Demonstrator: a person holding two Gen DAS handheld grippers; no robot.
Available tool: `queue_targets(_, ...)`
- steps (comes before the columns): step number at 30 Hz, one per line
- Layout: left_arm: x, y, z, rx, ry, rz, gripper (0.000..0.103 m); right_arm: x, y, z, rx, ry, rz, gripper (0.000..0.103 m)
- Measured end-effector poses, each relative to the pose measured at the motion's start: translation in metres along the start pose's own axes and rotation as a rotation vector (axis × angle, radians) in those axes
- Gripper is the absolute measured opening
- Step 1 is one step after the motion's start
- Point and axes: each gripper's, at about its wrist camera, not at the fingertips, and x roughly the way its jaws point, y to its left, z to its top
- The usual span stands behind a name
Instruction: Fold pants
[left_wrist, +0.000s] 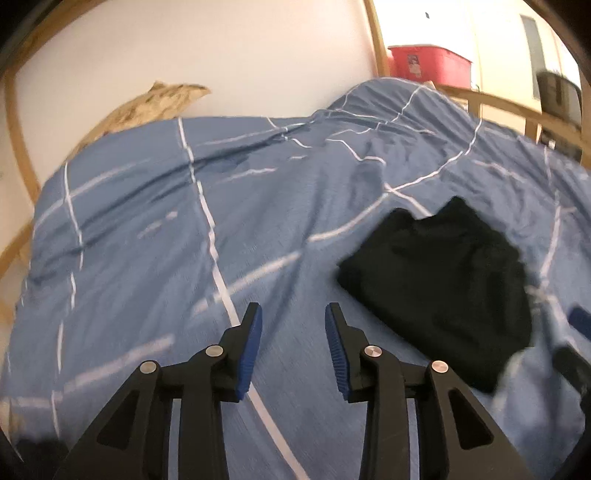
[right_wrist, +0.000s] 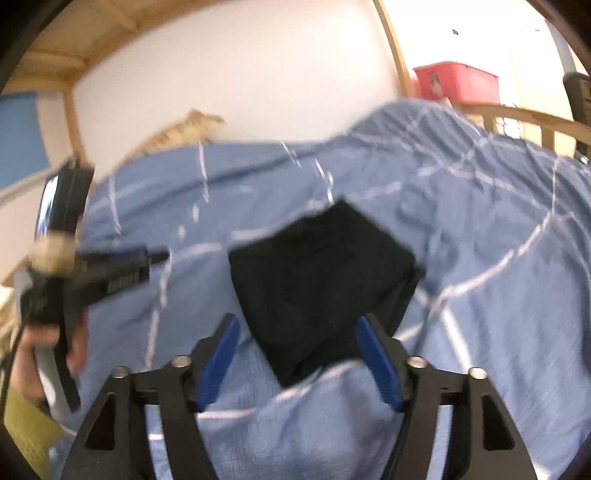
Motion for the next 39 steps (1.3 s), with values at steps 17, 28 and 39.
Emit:
queue_targets(17, -0.068, -0.078, -0.029, -0.312, -0.039, -0.048, 0.062, 0.009, -0.096, 0.052, 0.04, 0.073, 0.267, 0.075)
queue_targets(28, -0.015, -0.1, -0.035, -0.271, 0.011, 0.017, 0.062, 0.08, -0.135, 0.02, 0.319, 0.255, 0.389, 0.075)
queue_targets(39, 0.029, -0.081, -0.029, -0.291, 0.035, 0.008, 0.062, 0.12, -0.135, 0.019, 0.362, 0.294, 0.335, 0.075)
